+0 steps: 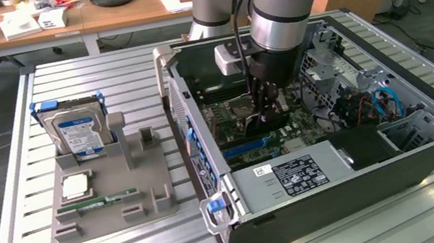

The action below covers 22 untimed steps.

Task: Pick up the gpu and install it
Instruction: 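Insert the gpu into the slot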

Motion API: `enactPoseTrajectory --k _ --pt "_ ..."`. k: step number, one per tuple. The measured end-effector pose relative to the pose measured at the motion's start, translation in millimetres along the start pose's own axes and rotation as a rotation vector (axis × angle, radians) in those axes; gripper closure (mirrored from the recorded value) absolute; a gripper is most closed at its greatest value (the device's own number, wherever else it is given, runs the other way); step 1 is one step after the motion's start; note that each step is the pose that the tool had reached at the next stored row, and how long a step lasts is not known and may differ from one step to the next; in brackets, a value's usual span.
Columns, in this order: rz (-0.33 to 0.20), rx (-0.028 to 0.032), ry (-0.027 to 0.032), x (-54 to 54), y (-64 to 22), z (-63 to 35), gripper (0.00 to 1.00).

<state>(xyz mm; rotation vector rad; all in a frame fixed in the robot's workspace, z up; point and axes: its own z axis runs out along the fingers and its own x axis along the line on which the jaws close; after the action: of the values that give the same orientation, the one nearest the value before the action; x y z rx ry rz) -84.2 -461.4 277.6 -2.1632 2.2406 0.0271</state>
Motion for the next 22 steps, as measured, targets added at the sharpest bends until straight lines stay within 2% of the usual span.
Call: enactPoseTrajectory --k 22 --pt "0.0 0.0001 0.0009 1.1 4.7 0.0 0.74"
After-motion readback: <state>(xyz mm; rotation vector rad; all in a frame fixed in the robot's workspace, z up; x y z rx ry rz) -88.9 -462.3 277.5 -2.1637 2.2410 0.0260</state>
